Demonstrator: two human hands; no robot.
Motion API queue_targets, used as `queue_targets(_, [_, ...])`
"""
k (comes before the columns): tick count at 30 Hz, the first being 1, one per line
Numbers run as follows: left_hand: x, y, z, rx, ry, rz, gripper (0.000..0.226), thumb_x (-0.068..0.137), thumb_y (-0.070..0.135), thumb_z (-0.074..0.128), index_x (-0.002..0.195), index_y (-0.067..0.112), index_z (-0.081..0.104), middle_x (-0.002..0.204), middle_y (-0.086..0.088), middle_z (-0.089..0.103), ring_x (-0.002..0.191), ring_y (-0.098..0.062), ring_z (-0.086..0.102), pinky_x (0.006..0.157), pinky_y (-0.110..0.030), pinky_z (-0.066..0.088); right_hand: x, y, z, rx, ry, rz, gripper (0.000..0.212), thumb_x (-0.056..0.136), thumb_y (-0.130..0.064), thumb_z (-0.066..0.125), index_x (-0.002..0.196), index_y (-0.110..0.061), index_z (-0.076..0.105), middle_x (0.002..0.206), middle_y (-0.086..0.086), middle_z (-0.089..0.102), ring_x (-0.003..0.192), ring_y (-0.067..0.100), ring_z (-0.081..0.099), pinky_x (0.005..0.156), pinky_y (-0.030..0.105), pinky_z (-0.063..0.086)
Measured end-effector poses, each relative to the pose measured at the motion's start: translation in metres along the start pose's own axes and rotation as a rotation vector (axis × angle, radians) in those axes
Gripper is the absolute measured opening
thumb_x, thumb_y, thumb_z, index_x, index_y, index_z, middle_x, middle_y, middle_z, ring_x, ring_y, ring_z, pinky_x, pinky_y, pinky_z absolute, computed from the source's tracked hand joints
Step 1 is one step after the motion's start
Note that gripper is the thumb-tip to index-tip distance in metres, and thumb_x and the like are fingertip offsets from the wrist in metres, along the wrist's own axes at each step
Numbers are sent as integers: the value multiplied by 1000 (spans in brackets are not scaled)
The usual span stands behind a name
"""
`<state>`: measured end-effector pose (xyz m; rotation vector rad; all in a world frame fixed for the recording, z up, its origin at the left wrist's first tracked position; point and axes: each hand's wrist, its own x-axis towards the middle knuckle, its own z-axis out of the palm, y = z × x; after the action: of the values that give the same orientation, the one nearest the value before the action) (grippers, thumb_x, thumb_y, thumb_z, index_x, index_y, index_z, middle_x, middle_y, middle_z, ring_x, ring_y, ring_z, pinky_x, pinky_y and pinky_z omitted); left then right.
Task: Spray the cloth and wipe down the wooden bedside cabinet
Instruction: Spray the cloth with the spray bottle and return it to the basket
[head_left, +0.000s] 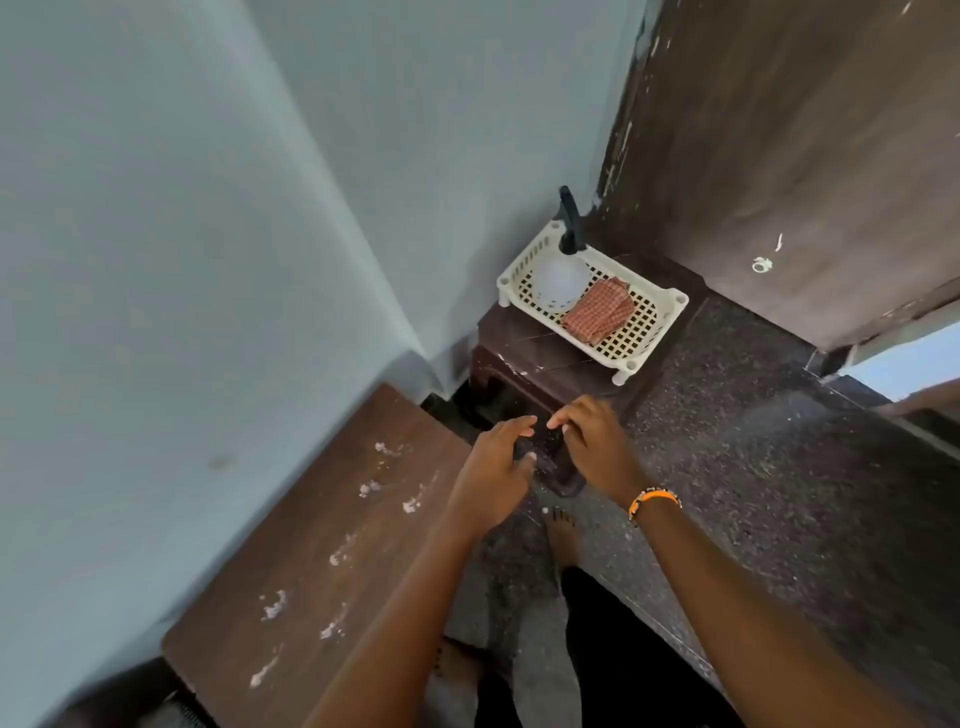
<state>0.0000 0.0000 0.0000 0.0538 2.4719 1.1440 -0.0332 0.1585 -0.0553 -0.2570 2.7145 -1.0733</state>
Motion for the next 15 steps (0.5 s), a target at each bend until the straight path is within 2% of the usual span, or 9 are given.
queue_targets(3, [50,14,15,-232,-47,-183,42,93,9,46,134,15,45,125,-3,57,112,-10,51,92,-19,37,34,39,-18,42,5,107,25,85,7,47,90,-9,65,98,11,57,100,27,50,86,33,42])
queue_targets(6, [94,24,23,-417,-32,-326,36,93,4,42,128,9,50,109,-4,59,94,-6,57,75,-10,41,71,60,-33,60,-12,185,24,86,9,45,95,-2,65,104,16,54,98,24,51,82,21,36])
queue_targets(8, [117,26,28,-450,-34,-395,34,93,6,42,124,12,53,106,1,59,96,-7,56,80,-15,41,95,71,-38,78,14,220,24,85,10,45,97,1,64,108,19,52,100,28,52,83,21,36])
queue_targets(11, [141,24,35,-494,-29,-472,31,93,7,43,121,12,55,106,0,61,101,-11,54,88,-24,37,126,85,-36,3,18,204,23,83,9,48,102,3,60,115,21,50,109,33,48,90,29,38])
queue_targets(15, [163,18,43,-508,-35,-532,32,93,4,42,122,7,54,112,-9,63,97,-15,56,78,-20,41,162,104,-27,-206,-54,83,40,78,5,55,118,5,52,129,23,45,120,38,44,99,45,42])
